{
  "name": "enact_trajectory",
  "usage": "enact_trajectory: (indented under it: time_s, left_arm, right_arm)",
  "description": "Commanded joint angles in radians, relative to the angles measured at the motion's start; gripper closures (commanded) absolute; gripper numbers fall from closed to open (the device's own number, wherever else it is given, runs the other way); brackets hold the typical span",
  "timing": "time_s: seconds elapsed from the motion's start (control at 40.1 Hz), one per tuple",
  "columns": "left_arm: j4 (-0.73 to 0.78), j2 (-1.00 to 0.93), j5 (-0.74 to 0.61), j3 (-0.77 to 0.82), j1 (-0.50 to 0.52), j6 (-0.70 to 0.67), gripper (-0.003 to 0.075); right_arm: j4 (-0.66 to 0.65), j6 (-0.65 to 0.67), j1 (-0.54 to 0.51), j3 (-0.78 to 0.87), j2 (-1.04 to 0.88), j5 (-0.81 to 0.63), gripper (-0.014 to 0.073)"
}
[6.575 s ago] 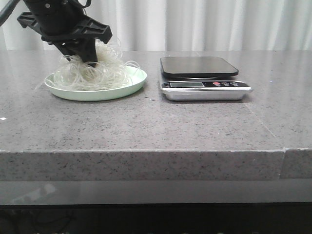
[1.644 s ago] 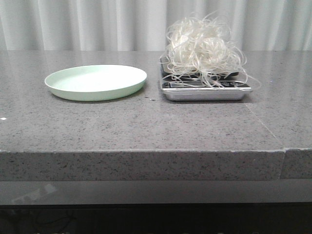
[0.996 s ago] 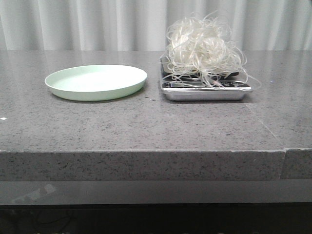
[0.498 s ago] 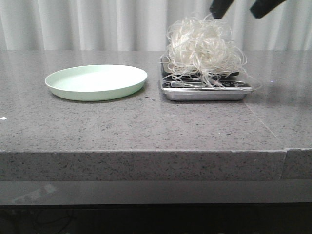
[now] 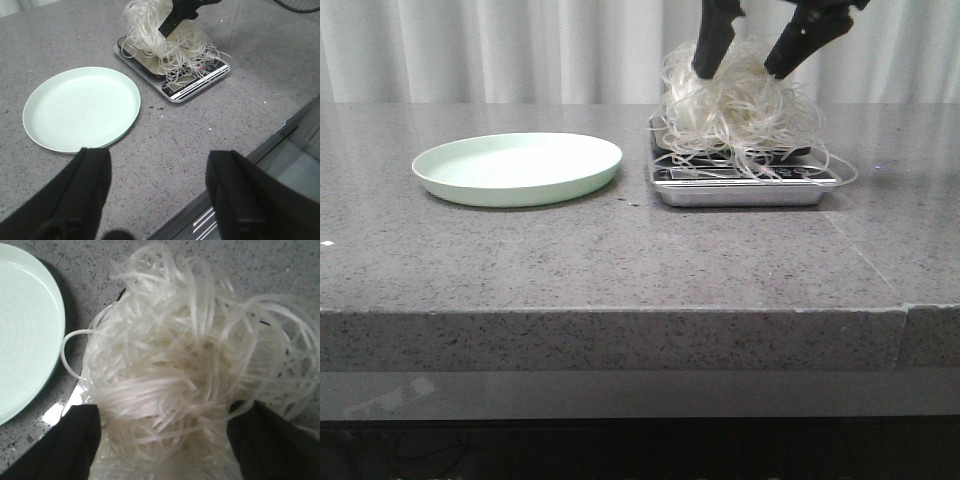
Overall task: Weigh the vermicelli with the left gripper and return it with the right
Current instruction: 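Lower the right gripper onto the vermicelli on the scale, then close the right gripper on the vermicelli and lift it off the scale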
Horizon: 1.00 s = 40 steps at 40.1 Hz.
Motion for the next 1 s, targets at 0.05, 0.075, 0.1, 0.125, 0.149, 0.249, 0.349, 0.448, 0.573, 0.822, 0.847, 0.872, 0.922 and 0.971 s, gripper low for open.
enact_trajectory:
  time_s: [0.05, 0.075, 0.1, 0.125, 0.149, 0.249, 0.349, 0.448, 0.573, 0.822, 0.847, 0.872, 0.922, 0.971]
  left_arm:
    - [0.002, -0.001, -0.073, -0.026, -0.008, -0.007, 0.0220]
    - [0.002, -0.001, -0.073, -0.026, -0.008, -0.007, 0.0220]
    - [0.002, -0.001, -0.073, -0.026, -0.008, -0.007, 0.0220]
    - [0.002, -0.001, -0.073, -0.026, -0.008, -0.007, 0.0220]
    - [0.002, -0.001, -0.073, -0.026, -0.008, -0.007, 0.0220]
    - [0.002, -0.001, -0.073, -0.026, -0.008, -0.007, 0.0220]
    - [0.002, -0.001, -0.073, -0.026, -0.008, -0.007, 0.0220]
    - [0.002, -0.001, -0.073, -0.026, -0.008, -0.007, 0.0220]
    - [0.002, -0.001, -0.073, -0.026, -0.008, -0.007, 0.0220]
    - [0.002, -0.001, -0.073, -0.026, -0.008, -0.007, 0.0220]
    - [0.002, -0.001, -0.073, -0.026, -0.008, -0.007, 0.0220]
    - [0.002, -0.001, -0.073, -0.026, -0.008, -0.007, 0.0220]
    - [0.002, -0.001, -0.073, -0.026, -0.008, -0.007, 0.0220]
    - [0.002, -0.001, -0.073, -0.026, -0.008, -0.007, 0.0220]
  right_arm:
    - [0.009, -0.007, 0.002, -0.049, -0.022, 0.002, -0.0032]
    - [0.009, -0.007, 0.002, -0.049, -0.020, 0.002, -0.0023]
    - [0.009, -0.007, 0.002, -0.049, -0.021, 0.002, -0.0012]
    - [0.009, -0.007, 0.002, -0.049, -0.019, 0.002, 0.0011]
    - [0.009, -0.007, 0.002, -0.049, -0.019, 0.002, 0.0032]
    - [0.009, -0.007, 0.002, -0.049, -0.019, 0.003, 0.0177]
    - [0.009, -0.007, 0.002, -0.049, -0.019, 0.003, 0.0295]
    - [0.009, -0.007, 0.002, -0.049, -0.019, 0.004, 0.0373]
    - [0.009, -0.007, 0.002, -0.049, -0.019, 0.014, 0.0419]
    - [0.009, -0.007, 0.002, -0.050, -0.029, 0.021, 0.0428]
    - [0.009, -0.007, 0.005, -0.054, -0.034, 0.021, 0.0428]
    - [0.009, -0.007, 0.006, -0.058, -0.038, 0.023, 0.0428]
    - [0.009, -0.007, 0.011, -0.067, -0.049, 0.024, 0.0428]
    - [0.009, -0.007, 0.017, -0.079, -0.061, 0.024, 0.0428]
